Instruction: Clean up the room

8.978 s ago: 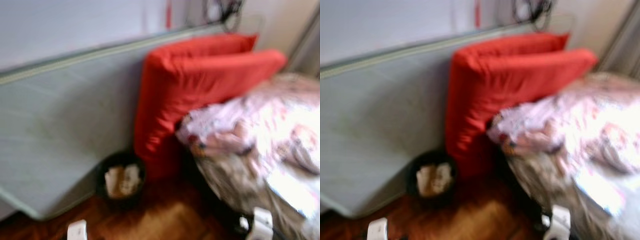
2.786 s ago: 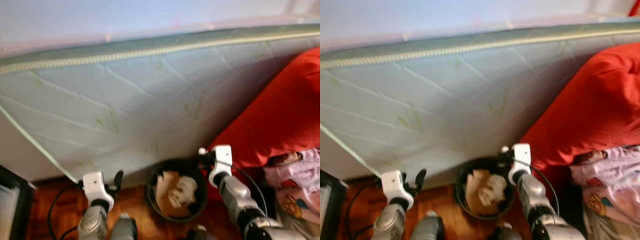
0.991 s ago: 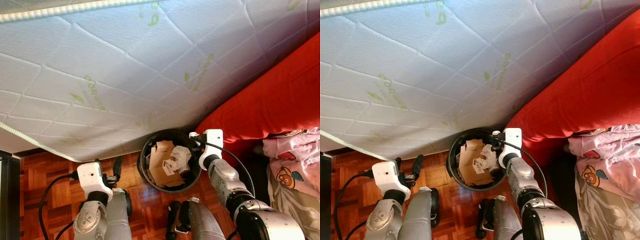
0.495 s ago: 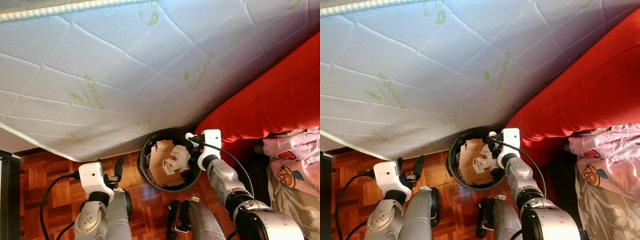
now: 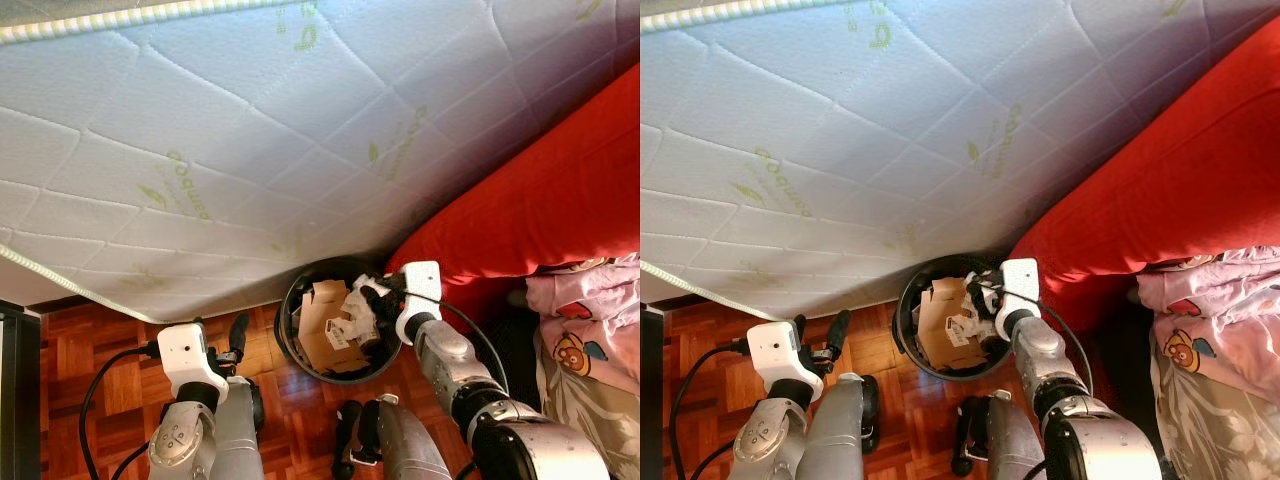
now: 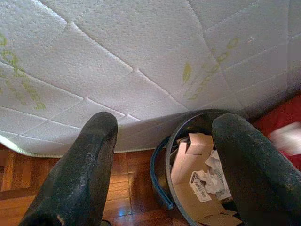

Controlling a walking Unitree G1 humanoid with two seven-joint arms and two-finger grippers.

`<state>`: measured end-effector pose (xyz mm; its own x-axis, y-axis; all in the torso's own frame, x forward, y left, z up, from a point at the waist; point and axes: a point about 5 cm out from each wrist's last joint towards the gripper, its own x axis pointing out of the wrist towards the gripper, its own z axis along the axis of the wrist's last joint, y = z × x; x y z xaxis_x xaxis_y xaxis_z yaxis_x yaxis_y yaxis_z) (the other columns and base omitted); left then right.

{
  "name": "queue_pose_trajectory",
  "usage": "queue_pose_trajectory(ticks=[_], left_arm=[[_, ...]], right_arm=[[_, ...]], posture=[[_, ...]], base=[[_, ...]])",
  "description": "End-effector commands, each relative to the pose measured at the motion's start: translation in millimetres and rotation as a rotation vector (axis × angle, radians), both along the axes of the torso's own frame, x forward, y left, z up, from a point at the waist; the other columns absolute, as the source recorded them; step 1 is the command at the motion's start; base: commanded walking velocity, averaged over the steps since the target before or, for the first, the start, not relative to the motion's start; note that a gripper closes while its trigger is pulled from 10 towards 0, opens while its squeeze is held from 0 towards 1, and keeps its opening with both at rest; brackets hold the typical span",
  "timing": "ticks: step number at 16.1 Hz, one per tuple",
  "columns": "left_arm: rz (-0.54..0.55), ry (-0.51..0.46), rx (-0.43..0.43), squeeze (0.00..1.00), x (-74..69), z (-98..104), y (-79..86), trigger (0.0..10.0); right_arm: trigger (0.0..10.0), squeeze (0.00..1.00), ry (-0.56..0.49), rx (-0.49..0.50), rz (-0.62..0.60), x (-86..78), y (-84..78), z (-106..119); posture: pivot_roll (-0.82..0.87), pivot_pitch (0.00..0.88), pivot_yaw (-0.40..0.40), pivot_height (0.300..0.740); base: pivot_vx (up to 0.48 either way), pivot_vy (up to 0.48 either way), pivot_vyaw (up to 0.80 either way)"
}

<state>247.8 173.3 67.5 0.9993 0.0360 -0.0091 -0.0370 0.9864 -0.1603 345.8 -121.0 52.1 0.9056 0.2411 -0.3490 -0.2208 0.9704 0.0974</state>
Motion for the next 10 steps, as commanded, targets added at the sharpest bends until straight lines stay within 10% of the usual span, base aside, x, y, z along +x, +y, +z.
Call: queue_pose_trajectory(ticks=[1, 10], left_arm=[[0.005, 0.049, -0.003, 0.00, -8.3, -10, -0.7, 10.0], [0.008, 0.069, 0.001, 0.00, -4.4, -16, 4.5, 10.0]], right_arm=[[10.0, 0.00, 0.056, 0.003, -0.019, -9.2, -3.1, -13], [10.0, 0.00, -0.001, 0.045, -0.042, -6.4, -10.3, -7]], posture=[[0.25, 0.438, -0.098, 0.665], [0.24, 0.403, -0.093, 0.665]], base=[[0.000, 0.000, 0.00], [0.000, 0.000, 0.00]])
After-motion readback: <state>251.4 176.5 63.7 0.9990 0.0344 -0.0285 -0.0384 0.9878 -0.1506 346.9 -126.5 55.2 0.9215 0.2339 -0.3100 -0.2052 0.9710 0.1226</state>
